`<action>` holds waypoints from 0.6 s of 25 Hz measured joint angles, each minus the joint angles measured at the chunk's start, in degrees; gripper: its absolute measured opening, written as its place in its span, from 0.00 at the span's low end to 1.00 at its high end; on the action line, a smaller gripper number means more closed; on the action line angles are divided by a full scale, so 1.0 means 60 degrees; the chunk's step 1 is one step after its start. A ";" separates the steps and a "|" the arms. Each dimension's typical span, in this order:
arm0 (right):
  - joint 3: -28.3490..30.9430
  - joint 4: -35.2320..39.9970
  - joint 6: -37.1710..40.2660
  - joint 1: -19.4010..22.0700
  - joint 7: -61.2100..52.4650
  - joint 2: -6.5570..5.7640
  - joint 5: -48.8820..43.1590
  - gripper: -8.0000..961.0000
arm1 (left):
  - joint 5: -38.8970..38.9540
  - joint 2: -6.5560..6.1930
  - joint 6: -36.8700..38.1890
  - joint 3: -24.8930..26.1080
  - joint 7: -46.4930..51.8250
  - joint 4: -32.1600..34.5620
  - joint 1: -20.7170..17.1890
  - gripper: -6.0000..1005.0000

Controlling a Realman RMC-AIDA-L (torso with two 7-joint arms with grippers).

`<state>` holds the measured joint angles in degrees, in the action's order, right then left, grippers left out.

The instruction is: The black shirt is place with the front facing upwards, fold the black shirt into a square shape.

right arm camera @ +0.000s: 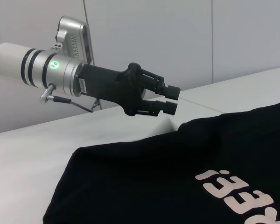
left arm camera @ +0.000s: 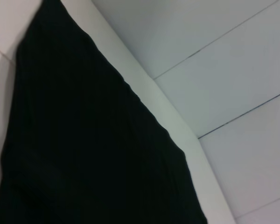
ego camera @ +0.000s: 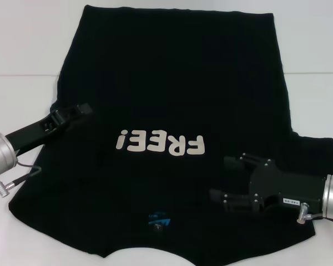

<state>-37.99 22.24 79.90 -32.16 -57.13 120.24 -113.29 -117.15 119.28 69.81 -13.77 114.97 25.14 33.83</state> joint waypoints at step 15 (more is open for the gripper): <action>0.0024 0.0595 -0.0195 0.0079 -0.2570 -0.0081 0.0383 0.95 | -0.0032 0.0208 0.4420 -0.1512 -0.5622 0.2285 -0.1246 0.80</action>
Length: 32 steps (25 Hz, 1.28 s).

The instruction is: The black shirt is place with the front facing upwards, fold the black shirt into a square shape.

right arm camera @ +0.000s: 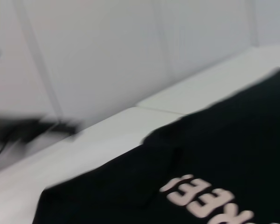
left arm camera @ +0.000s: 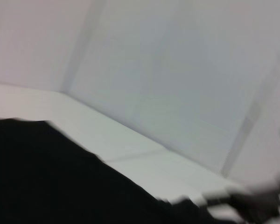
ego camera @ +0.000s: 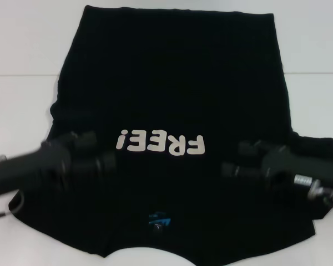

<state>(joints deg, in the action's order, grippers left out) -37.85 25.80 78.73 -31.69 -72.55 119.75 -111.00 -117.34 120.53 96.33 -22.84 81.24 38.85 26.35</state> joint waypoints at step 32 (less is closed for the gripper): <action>0.0941 0.5778 0.2799 -0.0465 -1.3437 -0.1224 -0.7427 0.95 | -0.0234 0.0578 -0.0234 -0.1555 -0.1649 0.1553 -0.0975 0.94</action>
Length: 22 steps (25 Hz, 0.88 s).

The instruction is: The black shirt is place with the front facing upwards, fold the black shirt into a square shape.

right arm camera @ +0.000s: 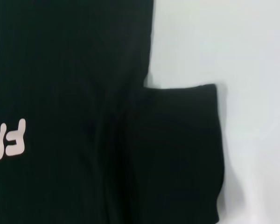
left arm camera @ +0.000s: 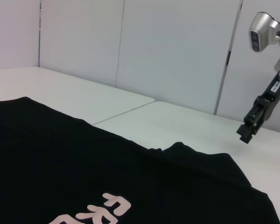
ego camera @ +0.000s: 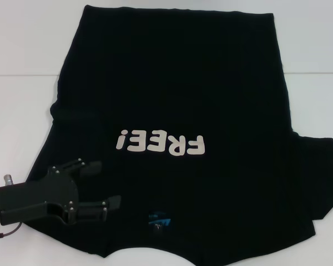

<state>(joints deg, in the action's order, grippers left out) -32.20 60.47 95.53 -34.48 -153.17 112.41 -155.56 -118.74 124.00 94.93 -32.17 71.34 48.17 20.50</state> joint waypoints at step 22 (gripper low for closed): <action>-0.1073 -0.1867 -0.1646 -0.0529 0.0017 0.0061 -0.0044 0.82 | 0.0000 0.0018 -0.0046 -0.0010 -0.0006 -0.0016 0.0070 0.94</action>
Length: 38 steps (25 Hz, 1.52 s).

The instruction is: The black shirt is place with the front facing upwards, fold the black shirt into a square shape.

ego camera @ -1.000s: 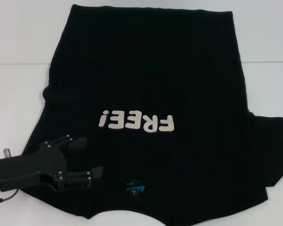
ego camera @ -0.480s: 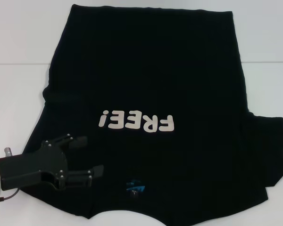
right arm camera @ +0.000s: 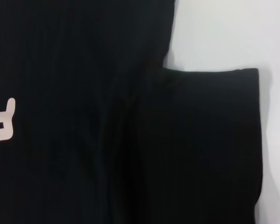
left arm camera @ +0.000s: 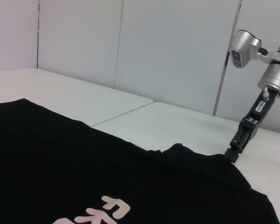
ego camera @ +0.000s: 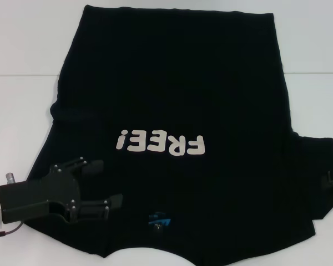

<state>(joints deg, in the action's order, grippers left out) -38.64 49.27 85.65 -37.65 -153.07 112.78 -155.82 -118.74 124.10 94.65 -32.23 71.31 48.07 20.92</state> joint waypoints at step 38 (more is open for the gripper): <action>-0.0371 -0.0061 -0.0422 -0.0112 0.0109 -0.0003 -0.0001 0.74 | 0.0000 -0.0015 -0.0125 -0.0014 0.0032 0.0015 0.0135 0.94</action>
<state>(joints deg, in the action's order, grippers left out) -40.87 48.90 83.12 -38.32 -152.42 112.76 -155.83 -118.74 124.01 93.90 -32.31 71.50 48.16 21.73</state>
